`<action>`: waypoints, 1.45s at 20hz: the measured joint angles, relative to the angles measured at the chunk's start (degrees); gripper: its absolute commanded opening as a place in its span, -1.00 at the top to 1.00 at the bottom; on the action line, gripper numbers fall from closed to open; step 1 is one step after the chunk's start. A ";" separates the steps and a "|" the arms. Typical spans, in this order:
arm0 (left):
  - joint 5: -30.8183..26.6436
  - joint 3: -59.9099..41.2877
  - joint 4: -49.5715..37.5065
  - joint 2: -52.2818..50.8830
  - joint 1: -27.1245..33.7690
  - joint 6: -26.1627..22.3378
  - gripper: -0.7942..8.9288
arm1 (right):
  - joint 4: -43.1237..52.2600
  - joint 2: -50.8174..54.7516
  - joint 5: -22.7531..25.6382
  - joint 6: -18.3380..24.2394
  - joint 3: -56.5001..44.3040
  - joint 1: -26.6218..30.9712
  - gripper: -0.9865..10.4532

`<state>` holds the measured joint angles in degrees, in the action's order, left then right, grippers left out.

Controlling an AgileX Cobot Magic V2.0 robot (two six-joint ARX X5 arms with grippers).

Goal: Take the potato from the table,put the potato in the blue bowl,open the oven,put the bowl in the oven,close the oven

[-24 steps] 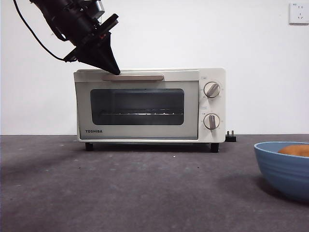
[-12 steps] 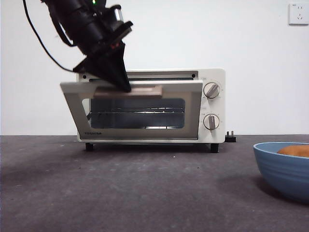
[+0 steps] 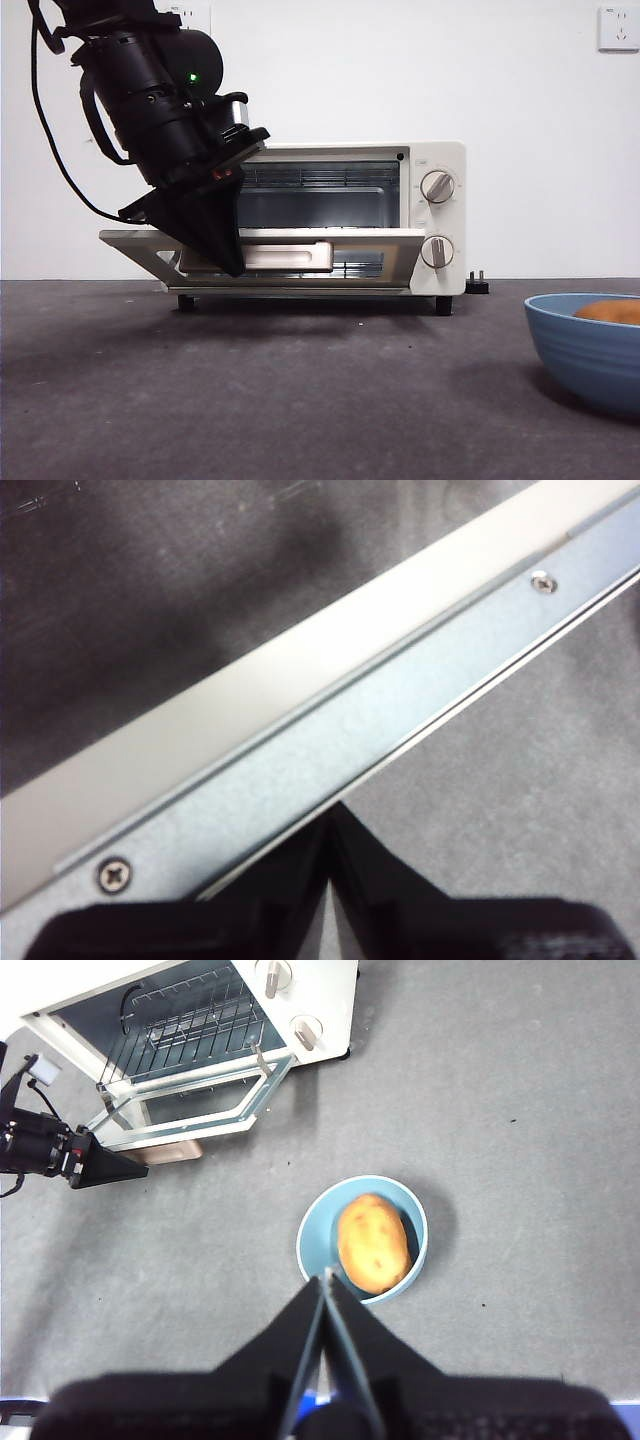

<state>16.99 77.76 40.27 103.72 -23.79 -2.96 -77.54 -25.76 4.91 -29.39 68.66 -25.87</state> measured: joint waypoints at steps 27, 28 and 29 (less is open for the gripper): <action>-1.07 -4.35 14.97 -30.75 -3.65 -4.39 0.85 | 0.00 -4.94 -8.90 -2.97 -7.30 0.00 0.59; -0.39 -4.35 17.18 -33.05 -3.65 -5.03 0.85 | -0.02 -6.21 -8.63 -2.99 -9.81 0.00 0.59; -0.13 -4.35 19.12 -34.64 -3.65 -5.49 0.85 | -0.02 -7.43 -8.02 -2.99 -11.63 0.00 0.59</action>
<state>16.86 73.41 59.40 69.08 -27.44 -8.45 -77.56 -33.19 -3.11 -32.38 57.04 -25.87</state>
